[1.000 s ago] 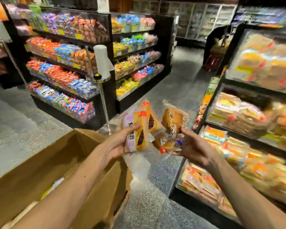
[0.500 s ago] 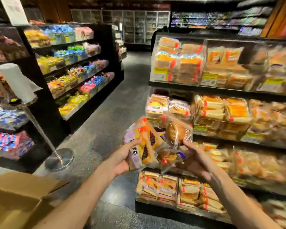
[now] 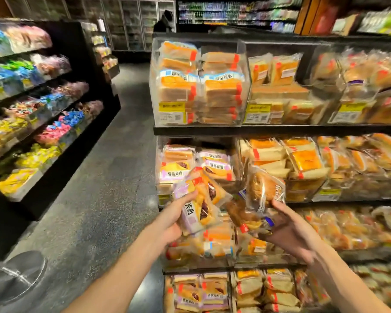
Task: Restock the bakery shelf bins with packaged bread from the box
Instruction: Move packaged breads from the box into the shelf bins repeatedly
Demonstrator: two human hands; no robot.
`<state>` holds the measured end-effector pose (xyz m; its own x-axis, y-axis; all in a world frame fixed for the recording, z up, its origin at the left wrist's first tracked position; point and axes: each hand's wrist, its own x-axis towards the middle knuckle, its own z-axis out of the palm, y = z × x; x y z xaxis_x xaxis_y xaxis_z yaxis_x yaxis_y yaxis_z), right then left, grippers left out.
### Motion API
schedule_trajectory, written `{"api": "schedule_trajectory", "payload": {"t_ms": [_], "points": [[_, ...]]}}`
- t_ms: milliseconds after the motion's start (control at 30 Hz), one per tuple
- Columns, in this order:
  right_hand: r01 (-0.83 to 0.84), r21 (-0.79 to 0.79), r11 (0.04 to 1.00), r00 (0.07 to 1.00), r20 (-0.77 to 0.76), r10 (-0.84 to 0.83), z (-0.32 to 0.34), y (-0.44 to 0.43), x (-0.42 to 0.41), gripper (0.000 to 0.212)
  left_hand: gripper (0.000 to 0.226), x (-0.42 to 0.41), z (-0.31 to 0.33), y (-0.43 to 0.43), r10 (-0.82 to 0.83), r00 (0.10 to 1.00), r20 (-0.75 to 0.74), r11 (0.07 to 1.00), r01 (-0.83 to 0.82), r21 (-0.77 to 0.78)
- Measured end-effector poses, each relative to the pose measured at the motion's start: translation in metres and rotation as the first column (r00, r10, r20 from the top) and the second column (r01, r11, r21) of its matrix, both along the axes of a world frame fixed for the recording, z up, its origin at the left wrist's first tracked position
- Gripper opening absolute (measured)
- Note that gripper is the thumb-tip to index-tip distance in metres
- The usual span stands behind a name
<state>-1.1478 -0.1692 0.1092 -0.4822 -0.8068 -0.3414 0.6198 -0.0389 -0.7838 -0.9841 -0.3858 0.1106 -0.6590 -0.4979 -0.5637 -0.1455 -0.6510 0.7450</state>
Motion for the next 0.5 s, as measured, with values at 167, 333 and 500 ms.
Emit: {"api": "schedule_trajectory", "payload": {"t_ms": [167, 333, 500], "points": [[0.120, -0.032, 0.992, 0.993, 0.014, -0.120, 0.020, -0.029, -0.047, 0.110, 0.014, -0.082, 0.018, -0.058, 0.022, 1.000, 0.001, 0.999, -0.022, 0.042], [0.101, -0.041, 0.994, 0.995, -0.017, -0.102, 0.020, -0.031, -0.089, 0.095, 0.018, -0.150, 0.033, -0.065, 0.054, 0.999, -0.008, 0.995, -0.053, 0.086], [0.011, -0.034, 0.999, 0.999, -0.041, -0.013, 0.029, -0.039, -0.128, 0.078, 0.032, -0.193, 0.028, -0.061, 0.117, 0.991, 0.063, 0.987, -0.123, 0.101]]}}
